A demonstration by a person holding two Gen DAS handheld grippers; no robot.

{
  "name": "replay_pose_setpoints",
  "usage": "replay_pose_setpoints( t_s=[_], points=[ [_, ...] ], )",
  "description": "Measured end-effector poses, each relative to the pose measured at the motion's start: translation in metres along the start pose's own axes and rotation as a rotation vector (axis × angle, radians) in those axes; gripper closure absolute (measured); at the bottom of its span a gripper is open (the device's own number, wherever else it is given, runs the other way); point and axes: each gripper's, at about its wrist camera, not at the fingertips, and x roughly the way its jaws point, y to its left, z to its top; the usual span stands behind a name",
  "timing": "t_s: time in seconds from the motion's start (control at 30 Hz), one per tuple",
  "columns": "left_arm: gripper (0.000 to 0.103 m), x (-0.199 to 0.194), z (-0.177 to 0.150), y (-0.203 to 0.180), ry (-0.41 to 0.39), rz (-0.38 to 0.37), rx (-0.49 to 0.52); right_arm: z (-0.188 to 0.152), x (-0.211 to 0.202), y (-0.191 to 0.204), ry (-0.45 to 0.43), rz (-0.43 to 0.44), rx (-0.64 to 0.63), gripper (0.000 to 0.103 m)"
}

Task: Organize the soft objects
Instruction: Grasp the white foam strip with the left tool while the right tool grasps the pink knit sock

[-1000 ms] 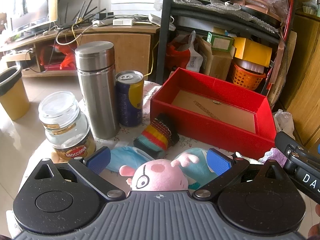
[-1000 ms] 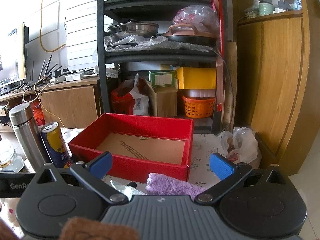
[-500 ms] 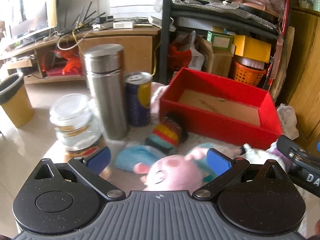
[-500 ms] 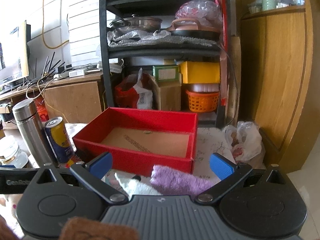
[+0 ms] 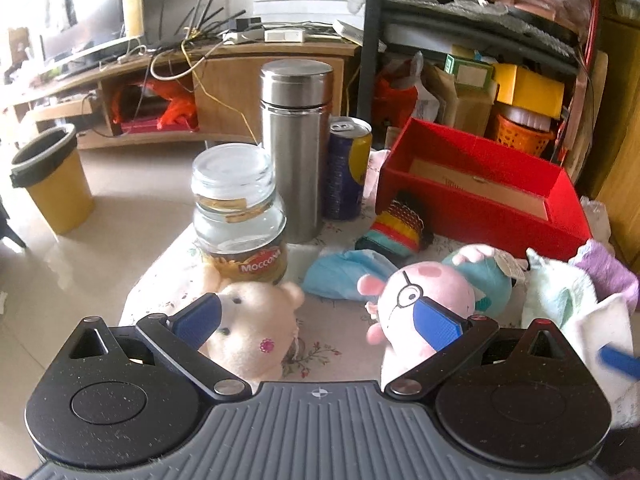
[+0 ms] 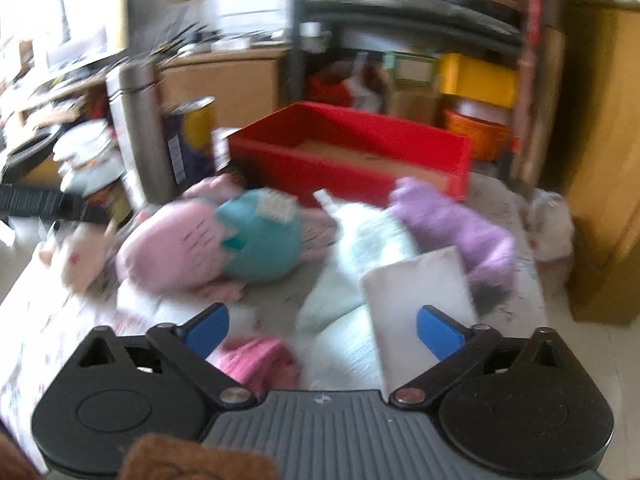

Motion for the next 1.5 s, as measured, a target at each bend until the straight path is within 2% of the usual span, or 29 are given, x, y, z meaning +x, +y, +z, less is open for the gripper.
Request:
replay_pose_setpoints(
  t_s=[0.03, 0.1, 0.17, 0.23, 0.27, 0.3, 0.43, 0.53, 0.63, 0.87, 0.97, 1.03, 1.1, 1.13, 1.17, 1.2, 1.23, 1.3, 1.5],
  points=[
    [0.006, 0.000, 0.001, 0.001, 0.001, -0.004, -0.005, -0.004, 0.002, 0.005, 0.006, 0.020, -0.036, 0.037],
    [0.006, 0.000, 0.000, 0.002, 0.002, -0.009, -0.002, -0.010, 0.007, 0.014, 0.033, 0.056, -0.093, 0.054],
    [0.006, 0.000, -0.001, 0.002, 0.006, -0.017, 0.009, -0.014, 0.016, 0.021, 0.082, 0.080, -0.119, 0.059],
    [0.006, 0.001, -0.003, 0.002, 0.015, -0.031, 0.013, -0.018, 0.024, 0.025, 0.095, 0.080, -0.144, 0.065],
    [0.006, 0.002, -0.004, 0.002, 0.023, -0.040, 0.014, -0.019, 0.028, 0.024, 0.109, 0.108, -0.146, 0.081],
    [0.006, 0.004, -0.005, 0.002, 0.034, -0.052, 0.013, -0.018, 0.033, 0.021, 0.137, 0.140, -0.123, 0.085],
    [0.006, 0.011, -0.010, 0.000, 0.091, -0.100, 0.004, -0.016, 0.033, 0.013, 0.158, 0.165, -0.072, 0.090],
    [0.006, 0.019, -0.016, 0.002, 0.162, -0.185, -0.050, -0.013, 0.025, 0.009, 0.174, 0.224, -0.016, 0.092],
    [0.006, 0.024, -0.025, 0.000, 0.213, -0.222, -0.099, -0.010, 0.014, 0.000, 0.195, 0.267, 0.040, 0.092],
    [0.010, 0.047, -0.032, -0.028, 0.342, -0.326, -0.176, -0.005, -0.005, -0.022, 0.195, 0.239, 0.090, 0.092],
    [0.016, 0.059, -0.039, -0.039, 0.380, -0.323, -0.216, -0.004, -0.005, -0.034, 0.193, 0.229, 0.137, 0.092],
    [0.030, 0.067, -0.043, -0.044, 0.391, -0.291, -0.230, -0.003, -0.006, -0.043, 0.184, 0.227, 0.169, 0.092],
    [0.032, 0.070, -0.043, -0.043, 0.371, -0.281, -0.265, -0.001, -0.008, -0.047, 0.176, 0.234, 0.181, 0.092],
    [0.046, 0.070, -0.042, -0.043, 0.360, -0.283, -0.287, 0.001, -0.010, -0.048, 0.169, 0.241, 0.185, 0.092],
    [0.054, 0.071, -0.042, -0.042, 0.363, -0.295, -0.312, 0.002, -0.011, -0.048, 0.163, 0.248, 0.187, 0.091],
    [0.054, 0.073, -0.043, -0.039, 0.376, -0.295, -0.343, 0.003, -0.012, -0.050, 0.158, 0.256, 0.190, 0.091],
    [0.061, 0.073, -0.045, -0.036, 0.385, -0.297, -0.379, 0.004, -0.014, -0.051, 0.154, 0.266, 0.193, 0.091],
    [0.068, 0.071, -0.051, -0.034, 0.400, -0.312, -0.404, 0.006, -0.017, -0.052, 0.145, 0.280, 0.201, 0.091],
    [0.074, 0.046, -0.051, -0.035, 0.357, -0.279, -0.327, 0.016, -0.025, -0.052, 0.109, 0.282, 0.214, 0.091]
  ],
)
